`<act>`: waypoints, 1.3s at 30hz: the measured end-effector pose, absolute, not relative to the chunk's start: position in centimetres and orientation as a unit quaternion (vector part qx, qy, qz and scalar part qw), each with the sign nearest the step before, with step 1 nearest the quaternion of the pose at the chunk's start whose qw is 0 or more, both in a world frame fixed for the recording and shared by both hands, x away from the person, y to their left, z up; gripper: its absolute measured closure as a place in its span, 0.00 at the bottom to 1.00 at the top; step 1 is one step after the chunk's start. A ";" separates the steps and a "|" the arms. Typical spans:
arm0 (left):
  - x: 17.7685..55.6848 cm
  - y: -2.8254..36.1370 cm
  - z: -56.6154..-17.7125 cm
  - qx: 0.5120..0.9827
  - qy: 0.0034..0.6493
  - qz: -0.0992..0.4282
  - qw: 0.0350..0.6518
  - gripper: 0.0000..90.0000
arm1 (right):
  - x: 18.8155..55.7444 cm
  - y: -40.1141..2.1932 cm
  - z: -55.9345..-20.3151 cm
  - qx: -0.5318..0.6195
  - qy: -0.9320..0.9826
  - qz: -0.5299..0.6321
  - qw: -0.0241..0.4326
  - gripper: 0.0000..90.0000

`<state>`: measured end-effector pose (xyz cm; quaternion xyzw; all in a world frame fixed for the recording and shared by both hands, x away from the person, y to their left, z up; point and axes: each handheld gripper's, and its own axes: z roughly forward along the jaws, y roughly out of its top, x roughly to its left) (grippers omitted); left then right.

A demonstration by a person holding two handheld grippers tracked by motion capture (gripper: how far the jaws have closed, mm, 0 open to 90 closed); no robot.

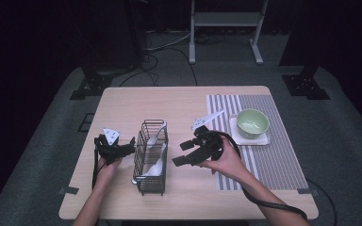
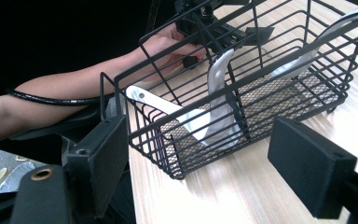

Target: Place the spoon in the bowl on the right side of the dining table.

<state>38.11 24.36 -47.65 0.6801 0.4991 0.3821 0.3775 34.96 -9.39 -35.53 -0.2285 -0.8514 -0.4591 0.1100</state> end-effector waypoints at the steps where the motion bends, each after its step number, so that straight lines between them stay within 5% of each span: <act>1: 38.1 24.4 -47.6 0.681 0.499 0.382 0.377 0.01 | 35.0 -9.3 -35.5 -0.230 -0.852 -0.458 0.109 0.21; 39: 38.1 24.3 -47.7 0.682 0.496 0.382 0.378 0.01 | 36.3 -5.9 -34.8 -0.237 -0.850 -0.451 0.131 0.22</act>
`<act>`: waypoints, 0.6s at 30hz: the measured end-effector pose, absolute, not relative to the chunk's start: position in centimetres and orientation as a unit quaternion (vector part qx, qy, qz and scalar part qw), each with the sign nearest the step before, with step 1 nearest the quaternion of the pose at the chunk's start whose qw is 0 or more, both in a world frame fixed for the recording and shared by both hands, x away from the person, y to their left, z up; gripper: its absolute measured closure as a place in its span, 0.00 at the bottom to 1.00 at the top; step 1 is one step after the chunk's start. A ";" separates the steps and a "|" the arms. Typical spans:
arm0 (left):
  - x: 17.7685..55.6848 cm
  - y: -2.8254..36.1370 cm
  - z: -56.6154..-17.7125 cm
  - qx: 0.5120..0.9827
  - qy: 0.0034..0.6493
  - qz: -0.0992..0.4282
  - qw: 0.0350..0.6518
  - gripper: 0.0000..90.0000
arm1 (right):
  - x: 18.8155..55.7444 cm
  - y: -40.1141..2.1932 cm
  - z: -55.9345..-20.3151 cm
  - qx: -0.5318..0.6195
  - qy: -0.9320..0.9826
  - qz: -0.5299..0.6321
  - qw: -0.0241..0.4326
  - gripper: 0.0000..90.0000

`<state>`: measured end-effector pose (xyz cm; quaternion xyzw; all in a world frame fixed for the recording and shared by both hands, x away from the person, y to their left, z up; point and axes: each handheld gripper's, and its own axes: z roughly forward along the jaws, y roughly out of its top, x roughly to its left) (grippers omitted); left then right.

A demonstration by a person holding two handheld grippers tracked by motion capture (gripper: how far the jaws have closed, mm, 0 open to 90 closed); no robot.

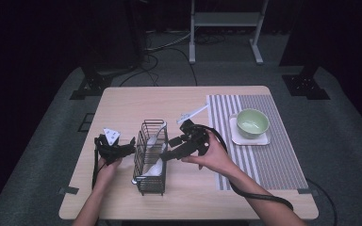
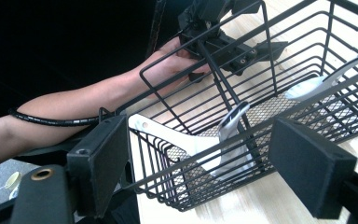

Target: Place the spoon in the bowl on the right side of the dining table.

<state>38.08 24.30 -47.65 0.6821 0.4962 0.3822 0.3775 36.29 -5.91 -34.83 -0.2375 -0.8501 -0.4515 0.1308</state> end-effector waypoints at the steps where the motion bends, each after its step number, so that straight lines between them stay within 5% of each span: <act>1: 38.1 24.3 -47.7 0.682 0.496 0.382 0.378 0.01 | 36.4 -5.8 -34.8 -0.237 -0.851 -0.451 0.129 0.22; 9: 38.1 24.3 -47.6 0.683 0.497 0.380 0.378 0.01 | 36.8 -5.5 -34.7 -0.251 -0.847 -0.449 0.131 0.24; 18: 38.1 24.3 -47.6 0.682 0.497 0.380 0.378 0.01 | 37.2 -5.4 -34.8 -0.282 -0.841 -0.439 0.142 0.54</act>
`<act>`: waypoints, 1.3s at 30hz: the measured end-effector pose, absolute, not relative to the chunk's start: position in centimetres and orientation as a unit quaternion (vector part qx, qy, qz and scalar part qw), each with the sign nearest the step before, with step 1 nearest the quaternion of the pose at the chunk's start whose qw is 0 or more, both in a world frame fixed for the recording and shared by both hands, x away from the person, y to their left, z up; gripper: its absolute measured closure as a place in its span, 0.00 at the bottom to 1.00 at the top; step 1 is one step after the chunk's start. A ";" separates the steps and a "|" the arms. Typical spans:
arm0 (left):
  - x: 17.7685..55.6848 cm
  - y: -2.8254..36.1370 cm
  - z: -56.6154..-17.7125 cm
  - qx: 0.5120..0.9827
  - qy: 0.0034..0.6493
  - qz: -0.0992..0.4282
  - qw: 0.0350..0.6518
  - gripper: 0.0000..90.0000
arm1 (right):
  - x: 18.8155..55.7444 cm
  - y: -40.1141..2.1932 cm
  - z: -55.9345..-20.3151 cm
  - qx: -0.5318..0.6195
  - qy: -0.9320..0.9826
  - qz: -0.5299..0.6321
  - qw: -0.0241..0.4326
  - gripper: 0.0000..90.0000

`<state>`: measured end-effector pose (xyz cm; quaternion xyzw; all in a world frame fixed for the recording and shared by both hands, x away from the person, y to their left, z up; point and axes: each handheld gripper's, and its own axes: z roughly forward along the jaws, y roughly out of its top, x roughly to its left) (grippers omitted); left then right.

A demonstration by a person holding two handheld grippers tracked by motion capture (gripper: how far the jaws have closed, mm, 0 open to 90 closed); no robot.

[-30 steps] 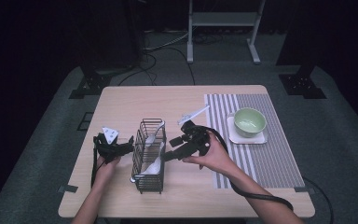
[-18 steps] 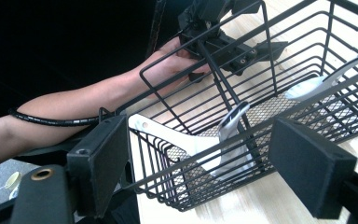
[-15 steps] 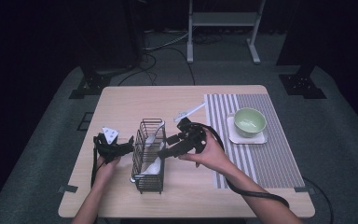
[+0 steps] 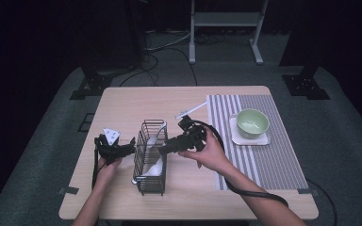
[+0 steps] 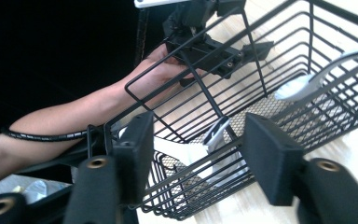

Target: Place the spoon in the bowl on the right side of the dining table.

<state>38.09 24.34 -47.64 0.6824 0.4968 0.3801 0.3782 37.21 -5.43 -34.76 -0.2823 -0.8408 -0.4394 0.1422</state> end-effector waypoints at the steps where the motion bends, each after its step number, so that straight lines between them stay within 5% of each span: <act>1: 38.1 24.3 -47.6 0.683 0.497 0.380 0.378 0.01 | 37.3 -5.4 -34.8 -0.287 -0.838 -0.441 0.144 0.56; 18: 38.1 24.3 -47.6 0.684 0.495 0.381 0.378 0.01 | 36.9 -5.4 -34.9 -0.310 -0.837 -0.433 0.124 0.94; 39: 38.1 24.3 -47.7 0.684 0.493 0.382 0.378 0.01 | 36.5 -6.1 -33.9 -0.314 -0.818 -0.464 0.131 0.95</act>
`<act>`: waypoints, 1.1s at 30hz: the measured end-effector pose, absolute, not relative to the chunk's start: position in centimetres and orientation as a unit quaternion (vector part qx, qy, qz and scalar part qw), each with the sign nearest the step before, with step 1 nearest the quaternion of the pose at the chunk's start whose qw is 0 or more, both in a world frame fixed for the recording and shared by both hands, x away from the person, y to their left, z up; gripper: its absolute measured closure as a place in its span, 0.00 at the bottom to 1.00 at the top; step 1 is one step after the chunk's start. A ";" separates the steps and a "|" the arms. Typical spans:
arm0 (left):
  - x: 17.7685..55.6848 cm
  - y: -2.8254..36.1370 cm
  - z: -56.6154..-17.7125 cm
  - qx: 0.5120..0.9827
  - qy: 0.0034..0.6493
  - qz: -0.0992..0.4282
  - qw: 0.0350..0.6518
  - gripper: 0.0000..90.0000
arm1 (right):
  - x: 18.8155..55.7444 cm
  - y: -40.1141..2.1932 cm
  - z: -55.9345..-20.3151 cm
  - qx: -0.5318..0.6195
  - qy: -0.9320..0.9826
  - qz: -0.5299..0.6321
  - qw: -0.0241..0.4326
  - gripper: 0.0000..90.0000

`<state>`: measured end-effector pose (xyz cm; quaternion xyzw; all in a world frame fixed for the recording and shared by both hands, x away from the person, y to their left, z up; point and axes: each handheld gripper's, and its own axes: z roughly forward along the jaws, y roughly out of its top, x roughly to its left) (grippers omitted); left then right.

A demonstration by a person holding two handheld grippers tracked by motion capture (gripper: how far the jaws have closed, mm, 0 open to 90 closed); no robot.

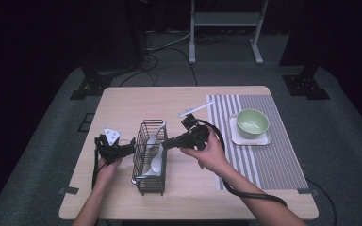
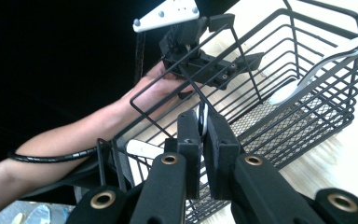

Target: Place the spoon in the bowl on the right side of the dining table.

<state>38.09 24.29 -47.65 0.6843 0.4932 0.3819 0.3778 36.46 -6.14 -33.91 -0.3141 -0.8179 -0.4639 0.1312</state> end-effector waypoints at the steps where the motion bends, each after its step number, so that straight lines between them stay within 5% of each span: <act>1: 38.1 24.3 -47.6 0.684 0.494 0.381 0.377 0.01 | 36.5 -6.2 -33.9 -0.316 -0.816 -0.466 0.132 0.95; 33: 38.1 24.3 -47.7 0.684 0.494 0.382 0.378 0.01 | 36.6 -9.0 -31.5 -0.341 -0.755 -0.529 0.185 0.95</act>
